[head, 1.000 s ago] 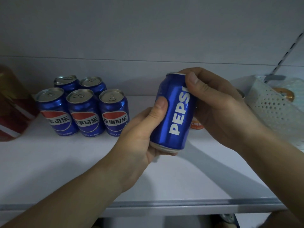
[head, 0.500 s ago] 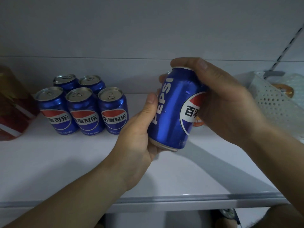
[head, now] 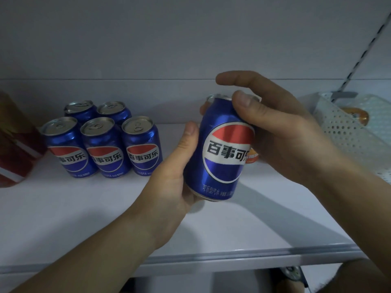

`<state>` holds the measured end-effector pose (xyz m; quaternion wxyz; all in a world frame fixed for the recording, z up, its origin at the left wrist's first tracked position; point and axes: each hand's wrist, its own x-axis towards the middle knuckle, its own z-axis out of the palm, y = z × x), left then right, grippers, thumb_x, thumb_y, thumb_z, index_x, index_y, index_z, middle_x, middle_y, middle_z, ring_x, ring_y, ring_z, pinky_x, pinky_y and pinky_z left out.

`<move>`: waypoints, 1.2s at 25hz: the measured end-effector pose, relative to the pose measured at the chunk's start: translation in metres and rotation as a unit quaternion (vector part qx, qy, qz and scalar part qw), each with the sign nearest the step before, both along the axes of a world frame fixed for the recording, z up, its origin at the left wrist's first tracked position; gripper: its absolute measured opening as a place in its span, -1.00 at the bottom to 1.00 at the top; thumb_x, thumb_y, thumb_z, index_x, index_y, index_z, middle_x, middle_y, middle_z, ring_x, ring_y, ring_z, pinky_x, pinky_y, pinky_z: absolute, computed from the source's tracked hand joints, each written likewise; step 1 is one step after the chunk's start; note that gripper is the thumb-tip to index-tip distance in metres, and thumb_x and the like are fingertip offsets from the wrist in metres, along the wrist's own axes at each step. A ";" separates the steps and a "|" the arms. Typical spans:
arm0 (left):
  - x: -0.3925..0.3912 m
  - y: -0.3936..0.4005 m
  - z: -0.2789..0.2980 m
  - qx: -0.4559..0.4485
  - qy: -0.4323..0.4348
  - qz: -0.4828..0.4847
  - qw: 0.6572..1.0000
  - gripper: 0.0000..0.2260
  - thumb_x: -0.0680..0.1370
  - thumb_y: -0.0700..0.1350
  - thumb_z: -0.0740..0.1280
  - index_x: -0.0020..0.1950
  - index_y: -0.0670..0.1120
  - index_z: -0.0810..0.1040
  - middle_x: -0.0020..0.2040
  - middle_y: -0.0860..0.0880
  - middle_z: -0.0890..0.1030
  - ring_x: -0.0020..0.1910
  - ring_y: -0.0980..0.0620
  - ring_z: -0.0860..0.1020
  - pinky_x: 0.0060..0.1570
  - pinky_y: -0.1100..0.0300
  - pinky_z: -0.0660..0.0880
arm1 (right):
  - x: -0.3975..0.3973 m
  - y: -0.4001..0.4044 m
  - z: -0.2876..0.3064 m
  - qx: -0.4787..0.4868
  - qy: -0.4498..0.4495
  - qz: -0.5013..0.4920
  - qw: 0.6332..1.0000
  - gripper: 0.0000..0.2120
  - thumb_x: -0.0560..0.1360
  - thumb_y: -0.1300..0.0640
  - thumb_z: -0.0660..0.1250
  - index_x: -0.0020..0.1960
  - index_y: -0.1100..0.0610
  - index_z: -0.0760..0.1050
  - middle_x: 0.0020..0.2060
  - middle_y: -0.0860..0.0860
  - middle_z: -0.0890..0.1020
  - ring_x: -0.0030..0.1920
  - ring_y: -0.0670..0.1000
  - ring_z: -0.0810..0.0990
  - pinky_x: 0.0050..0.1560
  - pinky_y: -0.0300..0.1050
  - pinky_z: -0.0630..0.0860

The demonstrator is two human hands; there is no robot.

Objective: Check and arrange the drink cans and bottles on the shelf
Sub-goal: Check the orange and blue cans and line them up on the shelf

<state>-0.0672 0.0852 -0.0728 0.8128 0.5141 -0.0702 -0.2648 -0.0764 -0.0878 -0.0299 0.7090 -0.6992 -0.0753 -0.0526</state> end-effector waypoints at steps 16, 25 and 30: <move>0.013 0.008 -0.015 -0.025 0.009 -0.085 0.996 -0.50 0.65 0.23 0.09 0.37 -0.08 0.52 0.32 -0.18 0.60 0.12 -0.10 0.65 0.05 -0.01 0.59 | -0.007 0.010 0.013 -0.019 0.074 -0.073 0.994 -0.55 0.65 -0.21 0.13 0.10 0.11 0.62 -0.09 0.18 0.76 -0.08 0.22 0.76 0.02 0.18 0.69; 0.008 0.012 -0.009 -0.034 -0.027 -0.114 0.993 -0.54 0.69 0.18 0.04 0.27 -0.09 0.56 0.08 -0.07 0.69 -0.07 0.03 0.70 -0.17 0.15 0.62 | -0.001 0.004 0.007 -0.041 0.083 -0.063 0.994 -0.43 0.65 -0.27 0.07 0.13 0.15 0.66 -0.03 0.17 0.76 0.01 0.19 0.76 0.06 0.04 0.71; 0.007 0.019 0.003 0.006 -0.205 -0.079 0.976 -0.51 0.36 0.16 0.55 0.22 0.01 0.64 0.18 -0.07 0.68 0.10 -0.01 0.67 0.00 0.18 0.60 | 0.000 0.000 0.015 -0.027 -0.071 -0.022 0.997 -0.74 0.56 -0.02 0.34 0.17 0.08 0.63 0.04 0.08 0.75 0.07 0.11 0.74 0.10 0.06 0.66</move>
